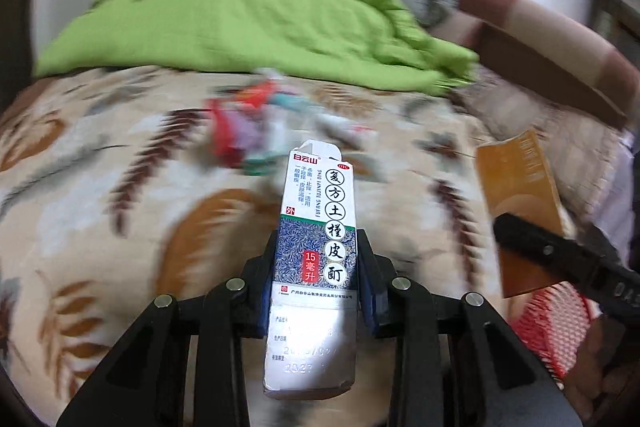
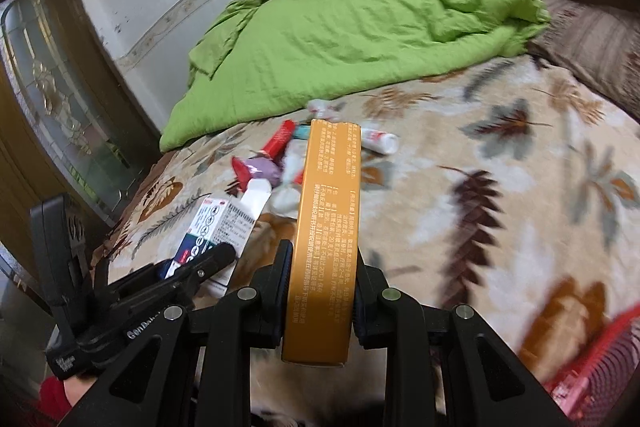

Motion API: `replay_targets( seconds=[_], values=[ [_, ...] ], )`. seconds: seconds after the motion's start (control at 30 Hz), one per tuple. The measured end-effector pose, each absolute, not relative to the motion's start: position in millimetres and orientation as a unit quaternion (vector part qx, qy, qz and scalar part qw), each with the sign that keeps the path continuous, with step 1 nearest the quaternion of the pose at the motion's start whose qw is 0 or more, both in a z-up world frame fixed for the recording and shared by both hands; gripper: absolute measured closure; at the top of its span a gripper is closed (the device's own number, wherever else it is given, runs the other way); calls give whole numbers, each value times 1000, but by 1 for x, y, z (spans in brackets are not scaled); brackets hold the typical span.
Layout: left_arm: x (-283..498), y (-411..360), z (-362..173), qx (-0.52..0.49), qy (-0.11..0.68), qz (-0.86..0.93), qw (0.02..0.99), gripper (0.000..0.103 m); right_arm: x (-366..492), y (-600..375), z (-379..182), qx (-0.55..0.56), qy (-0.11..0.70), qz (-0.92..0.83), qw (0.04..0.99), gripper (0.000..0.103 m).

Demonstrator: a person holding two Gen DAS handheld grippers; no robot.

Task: Collect trash
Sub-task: 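Carry both boxes over the red wastebasket and open both tools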

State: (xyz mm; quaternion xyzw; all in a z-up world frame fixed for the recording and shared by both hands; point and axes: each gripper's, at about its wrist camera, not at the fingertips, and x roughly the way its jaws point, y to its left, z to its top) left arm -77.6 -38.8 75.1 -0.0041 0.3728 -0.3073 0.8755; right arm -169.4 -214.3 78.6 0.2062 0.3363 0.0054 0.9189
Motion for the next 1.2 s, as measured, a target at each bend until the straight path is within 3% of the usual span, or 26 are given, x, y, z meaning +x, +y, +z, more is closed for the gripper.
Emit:
replay_targets(
  seconds=[0.27,0.57,0.63,0.67,0.7,0.97,1.2],
  values=[
    [-149,-136,105,28,376,-471,798,71,-289,-306,88,242,343,-110,901,76],
    [-224,-248,88,83,429,-581,686,70,-382,-375,65,280,376,-228,853,74],
    [-236,-261,82,98,436,-587,675,62,-390,-380,61,282,383,-238,847,60],
    [-238,-263,81,99,437,-588,673,58,-395,-382,60,282,383,-247,844,50],
    [-239,-263,81,99,437,-586,676,55,-397,-384,59,281,382,-250,844,48],
    [-211,-227,91,68,430,-538,722,41,-371,-383,65,280,371,-218,858,47],
    [-156,-158,100,45,406,-436,802,40,-298,-347,82,256,365,-132,885,47]
  ],
)
